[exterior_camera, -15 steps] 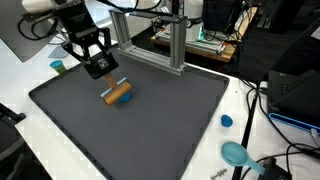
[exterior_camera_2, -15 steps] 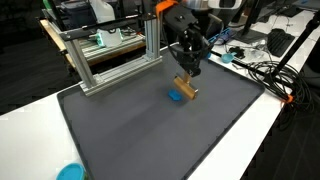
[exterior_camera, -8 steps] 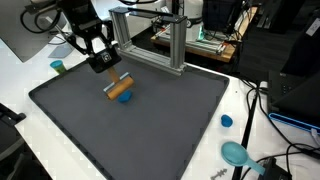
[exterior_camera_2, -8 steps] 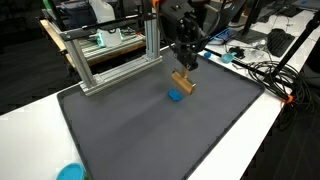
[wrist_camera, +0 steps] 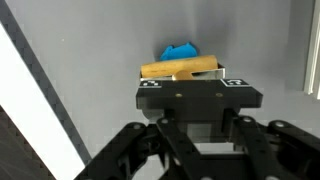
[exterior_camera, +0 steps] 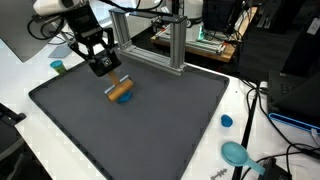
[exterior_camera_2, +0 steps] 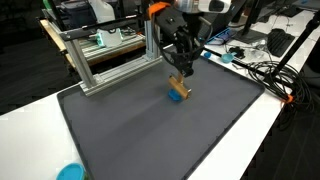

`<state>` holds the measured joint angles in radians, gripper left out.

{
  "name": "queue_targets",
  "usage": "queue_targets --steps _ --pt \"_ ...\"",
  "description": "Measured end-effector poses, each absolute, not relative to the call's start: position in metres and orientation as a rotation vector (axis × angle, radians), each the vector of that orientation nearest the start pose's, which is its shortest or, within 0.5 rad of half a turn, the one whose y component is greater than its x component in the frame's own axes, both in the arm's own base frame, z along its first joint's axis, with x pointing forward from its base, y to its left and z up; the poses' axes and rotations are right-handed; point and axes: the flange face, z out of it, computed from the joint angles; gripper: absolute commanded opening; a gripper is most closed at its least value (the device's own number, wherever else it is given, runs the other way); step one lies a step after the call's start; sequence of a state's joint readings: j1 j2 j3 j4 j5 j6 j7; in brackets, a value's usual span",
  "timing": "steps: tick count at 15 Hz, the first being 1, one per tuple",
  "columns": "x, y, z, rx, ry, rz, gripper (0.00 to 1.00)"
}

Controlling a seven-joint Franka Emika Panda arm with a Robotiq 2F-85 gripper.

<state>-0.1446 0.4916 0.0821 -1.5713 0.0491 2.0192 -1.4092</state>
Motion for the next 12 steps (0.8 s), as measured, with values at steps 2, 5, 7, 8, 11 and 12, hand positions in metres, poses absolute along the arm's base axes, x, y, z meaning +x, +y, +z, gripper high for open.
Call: queue_targets --steps 2,5,7,8,11,12 --pt "0.678 -0.058 0.348 -2.421 -1.865 -0.031 0.22" --pt "0.673 -0.070 0.340 -2.411 -1.869 -0.019 0.22" --pt "0.670 -0.072 0.335 -2.405 -1.877 -0.029 0.22" --pt "0.668 -0.072 0.333 -2.405 -1.881 -0.038 0.22" --pt "0.664 -0.070 0.332 -2.406 -1.885 -0.070 0.22" --pt "0.663 -0.070 0.334 -2.407 -1.888 -0.082 0.22"
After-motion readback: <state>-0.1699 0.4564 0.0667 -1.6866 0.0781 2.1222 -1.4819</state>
